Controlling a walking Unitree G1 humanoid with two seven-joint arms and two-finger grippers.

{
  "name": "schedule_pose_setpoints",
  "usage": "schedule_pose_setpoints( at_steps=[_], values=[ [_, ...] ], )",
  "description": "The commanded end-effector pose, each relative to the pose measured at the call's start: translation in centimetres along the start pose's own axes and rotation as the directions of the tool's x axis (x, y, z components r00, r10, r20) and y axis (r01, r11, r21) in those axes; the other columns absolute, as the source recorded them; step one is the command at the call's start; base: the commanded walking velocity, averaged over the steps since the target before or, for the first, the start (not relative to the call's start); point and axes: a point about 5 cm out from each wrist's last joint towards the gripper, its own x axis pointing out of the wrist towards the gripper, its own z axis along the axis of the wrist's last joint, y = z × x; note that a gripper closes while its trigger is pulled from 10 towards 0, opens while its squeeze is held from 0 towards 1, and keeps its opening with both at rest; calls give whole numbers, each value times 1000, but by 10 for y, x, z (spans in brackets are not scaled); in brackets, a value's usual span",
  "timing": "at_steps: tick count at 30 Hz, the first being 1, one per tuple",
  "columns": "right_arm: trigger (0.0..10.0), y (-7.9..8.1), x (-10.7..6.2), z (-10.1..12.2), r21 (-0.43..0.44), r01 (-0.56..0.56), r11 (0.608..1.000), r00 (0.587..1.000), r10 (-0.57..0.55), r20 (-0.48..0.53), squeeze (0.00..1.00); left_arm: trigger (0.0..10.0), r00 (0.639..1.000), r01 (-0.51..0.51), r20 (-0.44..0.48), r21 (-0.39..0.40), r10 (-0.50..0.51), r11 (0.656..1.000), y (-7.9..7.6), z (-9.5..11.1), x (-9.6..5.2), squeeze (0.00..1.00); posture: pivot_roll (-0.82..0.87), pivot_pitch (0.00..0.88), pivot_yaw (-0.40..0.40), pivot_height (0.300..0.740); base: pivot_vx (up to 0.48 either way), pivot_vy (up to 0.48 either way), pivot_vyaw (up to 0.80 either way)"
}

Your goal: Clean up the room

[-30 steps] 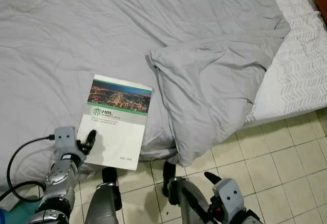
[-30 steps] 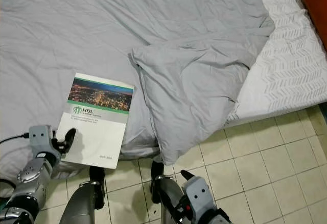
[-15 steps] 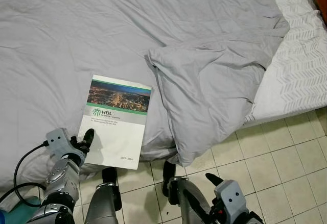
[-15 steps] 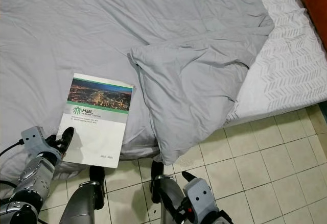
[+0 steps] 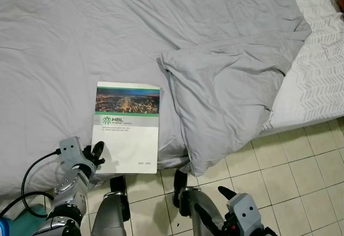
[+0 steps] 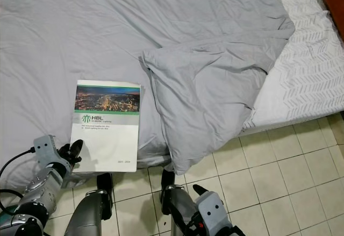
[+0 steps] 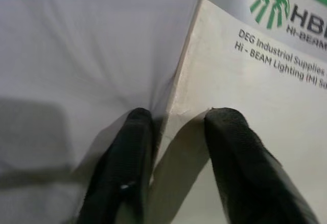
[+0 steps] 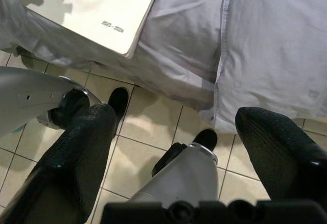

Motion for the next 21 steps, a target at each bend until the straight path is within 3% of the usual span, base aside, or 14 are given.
schedule_pose_setpoints(
  at_steps=[1, 7, 9, 11, 13, 14, 15, 21],
  values=[
    [10000, 4, -10, -12, 18, 5, 1000, 998, -4, -65, 0, 0, 950, 2, -312, -47, -17, 999, -6, -75, -25, 0, -279, 688, -203, 740, 0, 0, 0],
    [10000, 7, -11, -17, 26, 9, 1000, 997, -7, -75, 0, 0, 963, 19, -267, -107, -47, 994, -10, -74, -24, 0, -272, 682, -187, 740, 0, 0, 0],
    [10000, 4, -12, -18, 25, 22, 999, 997, -20, -76, 0, 0, 974, 93, -198, -100, -111, 991, -16, -67, -22, 0, -258, 663, -181, 740, 0, 0, 0],
    [10000, 0, -11, -20, 24, 30, 999, 997, -28, -79, 0, 0, 977, 172, -117, -64, -179, 983, -22, -57, -21, 0, -230, 636, -163, 740, 0, 0, 0],
    [10000, 0, -11, -20, 24, 30, 999, 997, -28, -79, 0, 0, 977, 172, -117, -64, -179, 983, -22, -57, -21, 0, -230, 636, -163, 740, 0, 0, 0],
    [10000, -7, -6, -20, 22, 39, 999, 996, -37, -75, 0, 0, 969, 246, -10, -21, -247, 969, -29, -37, -21, 0, -174, 574, -133, 740, 0, 0, 0],
    [10000, -11, -2, -23, 23, 47, 999, 996, -45, -75, 0, 0, 961, 277, 23, 1, -277, 961, -33, -29, -22, 0, -149, 537, -117, 740, 0, 0, 0],
    [10000, -27, 17, -23, 57, 103, 993, 993, -99, -57, 0, 0, 934, 333, 101, 91, -342, 938, -44, -6, -28, 0, -66, 416, -71, 740, 0, 0, 0]
  ],
)
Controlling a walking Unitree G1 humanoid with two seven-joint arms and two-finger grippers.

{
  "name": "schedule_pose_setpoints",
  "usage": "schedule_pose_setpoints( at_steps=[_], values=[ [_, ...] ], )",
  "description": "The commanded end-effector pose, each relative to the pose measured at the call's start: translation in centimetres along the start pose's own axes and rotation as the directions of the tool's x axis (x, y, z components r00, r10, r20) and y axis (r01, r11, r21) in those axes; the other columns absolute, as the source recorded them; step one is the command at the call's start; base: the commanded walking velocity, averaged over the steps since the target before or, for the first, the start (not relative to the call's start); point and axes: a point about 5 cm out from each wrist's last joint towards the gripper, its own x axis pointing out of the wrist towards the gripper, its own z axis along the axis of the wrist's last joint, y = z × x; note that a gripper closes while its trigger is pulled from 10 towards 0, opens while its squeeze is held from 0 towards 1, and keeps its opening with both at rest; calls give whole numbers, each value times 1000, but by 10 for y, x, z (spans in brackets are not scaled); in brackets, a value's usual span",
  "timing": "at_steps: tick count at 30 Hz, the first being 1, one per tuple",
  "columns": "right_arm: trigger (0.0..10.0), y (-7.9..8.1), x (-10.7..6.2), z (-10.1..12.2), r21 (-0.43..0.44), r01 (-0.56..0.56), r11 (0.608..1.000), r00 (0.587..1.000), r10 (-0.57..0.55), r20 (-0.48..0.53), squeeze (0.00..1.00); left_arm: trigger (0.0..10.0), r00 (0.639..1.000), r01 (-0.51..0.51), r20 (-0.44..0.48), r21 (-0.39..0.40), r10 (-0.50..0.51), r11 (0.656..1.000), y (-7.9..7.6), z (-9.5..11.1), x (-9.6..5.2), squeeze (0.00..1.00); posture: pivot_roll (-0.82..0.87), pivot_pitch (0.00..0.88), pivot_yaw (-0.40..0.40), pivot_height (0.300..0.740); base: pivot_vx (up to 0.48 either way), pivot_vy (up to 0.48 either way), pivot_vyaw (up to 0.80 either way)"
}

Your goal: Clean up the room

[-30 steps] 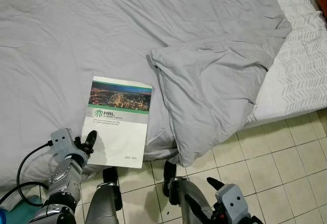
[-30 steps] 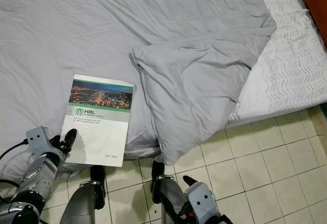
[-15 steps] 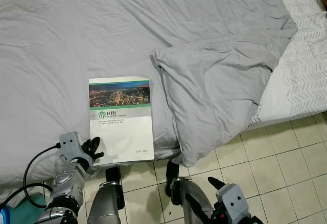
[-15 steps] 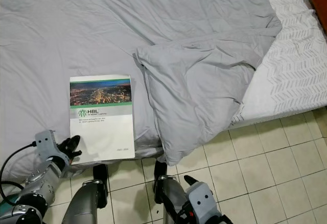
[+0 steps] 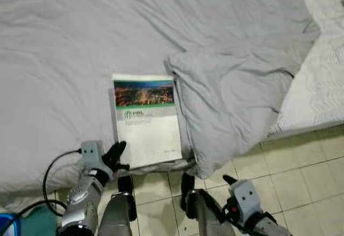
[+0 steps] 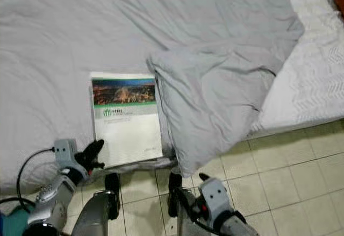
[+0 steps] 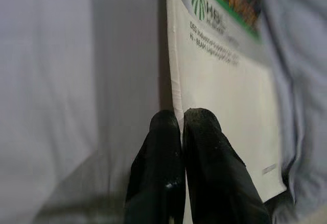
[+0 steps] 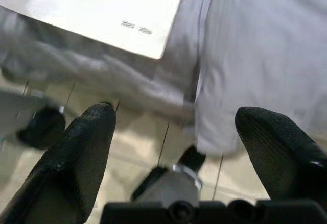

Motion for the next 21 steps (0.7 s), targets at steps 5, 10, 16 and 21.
schedule_pose_setpoints(
  at_steps=[5, 10, 16, 21],
  values=[
    [10000, -8, 21, -8, 86, 62, 994, 998, -61, -15, 0, 0, 997, -73, 41, 98, 69, 993, 6, 17, -5, 0, 9, 243, -28, 740, 0, 0, 0],
    [10000, -21, 37, 20, 103, 128, 986, 983, -139, 117, 0, 0, 996, -70, 66, 294, 53, 953, -8, 31, -11, 0, 49, 99, -2, 740, 0, 0, 0],
    [10000, -45, 37, 35, 120, 245, 962, 945, -265, 192, 0, 0, 988, -121, 138, 382, 73, 916, -22, 45, -10, 0, 65, 0, 0, 740, 0, 0, 0],
    [10000, -63, 47, 49, 115, 306, 945, 914, -325, 241, 0, 0, 982, -166, 154, 433, 108, 886, -36, 42, -3, 0, 62, 0, 0, 740, 0, 0, 0]
  ],
)
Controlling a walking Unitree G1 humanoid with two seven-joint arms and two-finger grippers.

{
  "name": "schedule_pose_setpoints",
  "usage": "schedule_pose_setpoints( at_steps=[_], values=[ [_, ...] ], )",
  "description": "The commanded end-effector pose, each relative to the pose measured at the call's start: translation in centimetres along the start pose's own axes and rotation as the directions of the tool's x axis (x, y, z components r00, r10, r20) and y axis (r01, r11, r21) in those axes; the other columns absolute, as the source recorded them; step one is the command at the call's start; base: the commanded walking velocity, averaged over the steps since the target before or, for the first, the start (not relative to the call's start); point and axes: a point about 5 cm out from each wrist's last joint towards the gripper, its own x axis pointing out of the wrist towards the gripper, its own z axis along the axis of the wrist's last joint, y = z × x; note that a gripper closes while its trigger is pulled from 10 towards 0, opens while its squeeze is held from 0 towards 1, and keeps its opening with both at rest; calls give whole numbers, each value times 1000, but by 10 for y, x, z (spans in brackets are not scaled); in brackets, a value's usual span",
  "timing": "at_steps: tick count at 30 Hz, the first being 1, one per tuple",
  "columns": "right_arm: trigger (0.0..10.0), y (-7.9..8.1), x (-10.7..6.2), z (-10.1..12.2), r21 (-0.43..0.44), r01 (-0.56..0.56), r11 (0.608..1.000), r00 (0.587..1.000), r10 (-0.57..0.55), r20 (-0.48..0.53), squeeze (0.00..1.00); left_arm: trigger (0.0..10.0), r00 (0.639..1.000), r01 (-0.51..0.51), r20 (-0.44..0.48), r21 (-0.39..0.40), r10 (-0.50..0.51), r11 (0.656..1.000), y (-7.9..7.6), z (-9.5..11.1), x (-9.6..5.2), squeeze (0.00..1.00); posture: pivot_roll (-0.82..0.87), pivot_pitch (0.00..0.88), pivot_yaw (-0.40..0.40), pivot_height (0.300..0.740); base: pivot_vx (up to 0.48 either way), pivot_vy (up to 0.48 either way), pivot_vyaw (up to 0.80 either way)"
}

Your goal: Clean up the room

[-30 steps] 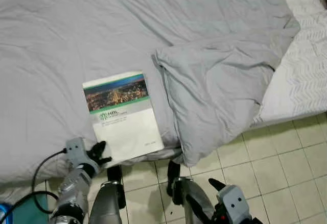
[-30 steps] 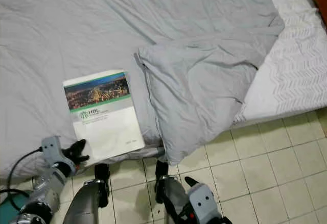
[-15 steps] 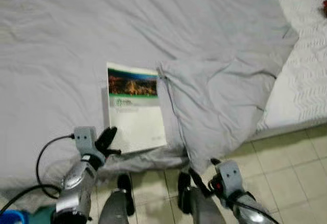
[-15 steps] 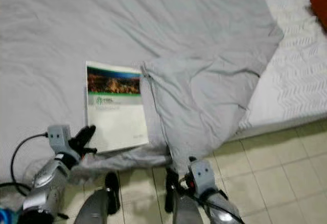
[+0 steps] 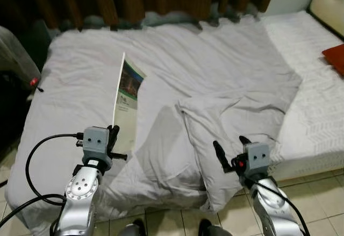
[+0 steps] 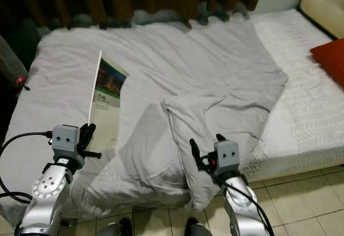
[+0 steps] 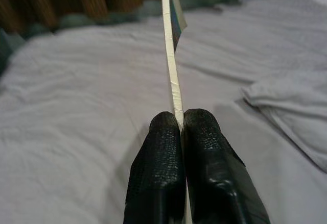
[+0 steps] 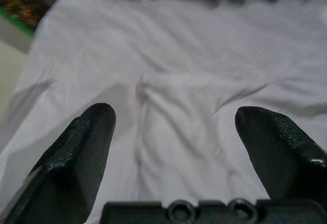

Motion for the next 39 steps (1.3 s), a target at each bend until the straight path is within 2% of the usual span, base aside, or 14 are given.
schedule_pose_setpoints(
  at_steps=[1, 2, 7, 11, 15, 22, 27, 30, 35, 39],
  values=[
    [10000, -6, 5, 0, 6, 34, 999, 999, -34, 6, 0, 0, 1000, 4, 22, 23, -4, 1000, -9, 5, 3, 0, 62, 0, 0, 740, 0, 0, 0],
    [10000, -6, 9, 3, 5, 34, 999, 999, -34, 20, 0, 10000, 1000, -1, 17, 23, 0, 1000, -11, 4, 4, 0, 61, 0, 0, 740, 0, 0, 0],
    [10000, -3, 18, 13, -11, 19, 1000, 998, -18, 57, 0, 10000, 1000, -17, 11, 45, 17, 999, -22, 2, 5, 0, 57, 0, 0, 740, 0, 0, 0],
    [10000, -5, 18, 5, 10, 27, 1000, 999, -28, 36, 0, 10000, 996, -74, -44, -17, 73, 997, -27, -9, 0, 0, 54, 0, 3, 740, 0, -360, 0],
    [10000, -5, 16, -1, 19, 28, 999, 999, -28, 17, 0, 10000, 997, -49, -56, -7, 48, 999, -37, -13, 0, 0, 49, 0, 8, 740, 0, -480, 0],
    [10000, -4, 16, -6, -6, 15, 1000, 1000, -15, 0, 0, 10000, 996, -45, -77, 40, 48, 998, -24, -20, 10, 0, 24, 0, 18, 740, 0, -480, 0],
    [10000, -6, 9, -14, -18, 5, 1000, 1000, -6, -23, 0, 10000, 996, 5, -94, 53, 0, 999, -30, -29, 7, 0, 9, 0, 23, 740, 0, -480, 0],
    [10000, -5, 8, -18, -25, -8, 1000, 999, 7, -37, 0, 10000, 992, -45, -119, 32, 48, 998, -25, -33, 8, 0, 9, 0, 23, 740, 0, -480, 0],
    [10000, -6, 10, -20, -28, -16, 999, 999, 15, -50, 0, 10000, 991, -53, -121, 27, 56, 998, -26, -36, 7, 0, 11, 0, 17, 740, 0, -480, 0],
    [10000, -1, 3, -28, -15, -56, 998, 995, 54, -80, 0, 10000, 993, -87, -83, 27, 89, 996, -19, -30, 2, 0, 25, 0, 7, 740, 0, -480, 0]
  ],
)
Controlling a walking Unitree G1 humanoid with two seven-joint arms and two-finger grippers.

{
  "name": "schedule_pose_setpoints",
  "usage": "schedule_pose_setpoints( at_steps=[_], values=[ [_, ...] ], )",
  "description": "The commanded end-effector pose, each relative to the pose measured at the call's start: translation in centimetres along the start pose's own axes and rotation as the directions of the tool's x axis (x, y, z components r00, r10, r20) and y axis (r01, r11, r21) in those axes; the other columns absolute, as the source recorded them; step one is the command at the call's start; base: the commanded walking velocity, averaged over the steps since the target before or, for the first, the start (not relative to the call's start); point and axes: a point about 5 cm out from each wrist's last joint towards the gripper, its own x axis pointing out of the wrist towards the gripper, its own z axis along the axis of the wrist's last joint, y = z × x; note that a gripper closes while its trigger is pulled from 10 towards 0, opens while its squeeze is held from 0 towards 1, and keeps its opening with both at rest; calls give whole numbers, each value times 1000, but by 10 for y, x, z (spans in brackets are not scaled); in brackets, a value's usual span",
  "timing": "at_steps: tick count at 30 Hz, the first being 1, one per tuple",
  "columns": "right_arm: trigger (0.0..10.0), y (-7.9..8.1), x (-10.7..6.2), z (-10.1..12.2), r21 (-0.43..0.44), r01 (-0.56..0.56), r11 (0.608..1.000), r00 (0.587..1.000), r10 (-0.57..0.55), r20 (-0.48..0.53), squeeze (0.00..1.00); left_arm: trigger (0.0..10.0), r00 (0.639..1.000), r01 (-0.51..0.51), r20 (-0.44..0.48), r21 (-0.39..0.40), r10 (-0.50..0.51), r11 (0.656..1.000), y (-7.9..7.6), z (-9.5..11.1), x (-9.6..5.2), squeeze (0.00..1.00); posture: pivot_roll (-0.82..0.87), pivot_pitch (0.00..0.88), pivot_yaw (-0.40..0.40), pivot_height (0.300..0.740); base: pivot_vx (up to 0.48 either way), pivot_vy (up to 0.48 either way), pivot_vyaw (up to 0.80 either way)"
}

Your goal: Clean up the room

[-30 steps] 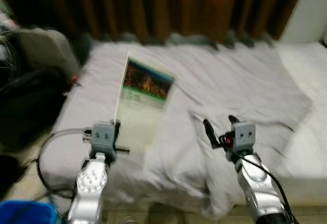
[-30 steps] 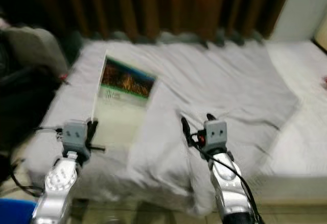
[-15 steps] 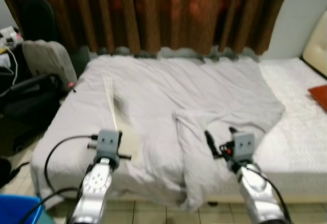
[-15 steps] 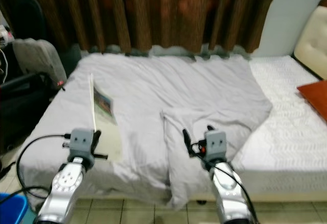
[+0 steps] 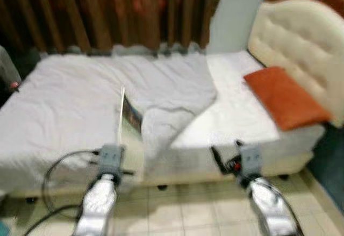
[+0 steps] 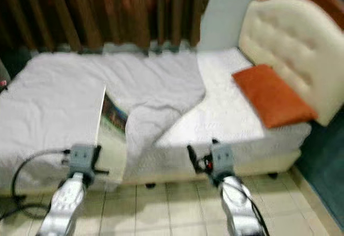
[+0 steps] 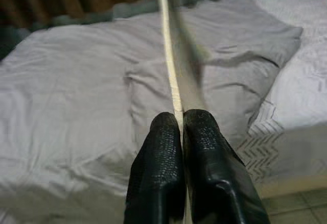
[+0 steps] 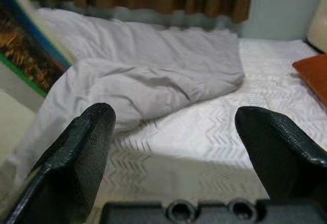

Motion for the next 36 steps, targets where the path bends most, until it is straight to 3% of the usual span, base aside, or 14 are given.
schedule_pose_setpoints(
  at_steps=[1, 9, 21, 26, 31, 36],
  values=[
    [10000, -5, -3, -1, -5, 8, 1000, 1000, -8, -8, 0, 10000, 995, -1, 99, -8, 2, 1000, -3, 22, 5, 0, 25, 0, 7, 740, 0, -480, 0],
    [10000, 0, 1, -2, -2, -15, 1000, 1000, 15, -16, 0, 10000, 994, -24, 110, -5, 25, 1000, -3, 25, 6, 0, 34, 0, 2, 740, 0, -480, 0],
    [10000, 0, 2, -4, 2, -15, 1000, 1000, 15, -24, 0, 10000, 994, -21, 107, 6, 20, 1000, -1, 26, 9, 0, 32, 0, 5, 740, 0, -480, 551],
    [10000, 1, 2, -6, 5, -15, 1000, 999, 15, -28, 0, 10000, 995, -17, 101, 28, 14, 999, -1, 26, 12, 0, 27, 0, 7, 740, 0, -480, 0],
    [10000, 1, 2, -6, 7, -15, 1000, 999, 15, -28, 0, 10000, 992, 24, 126, 56, -31, 998, -7, 33, 16, 0, 20, 0, 12, 740, 0, 0, 0],
    [10000, 1, 1, -7, 8, -16, 1000, 999, 17, -30, 0, 10000, 992, 38, 118, 7, -39, 999, -9, 34, 18, 0, 17, 0, 15, 740, 417, 0, 0]
  ],
)
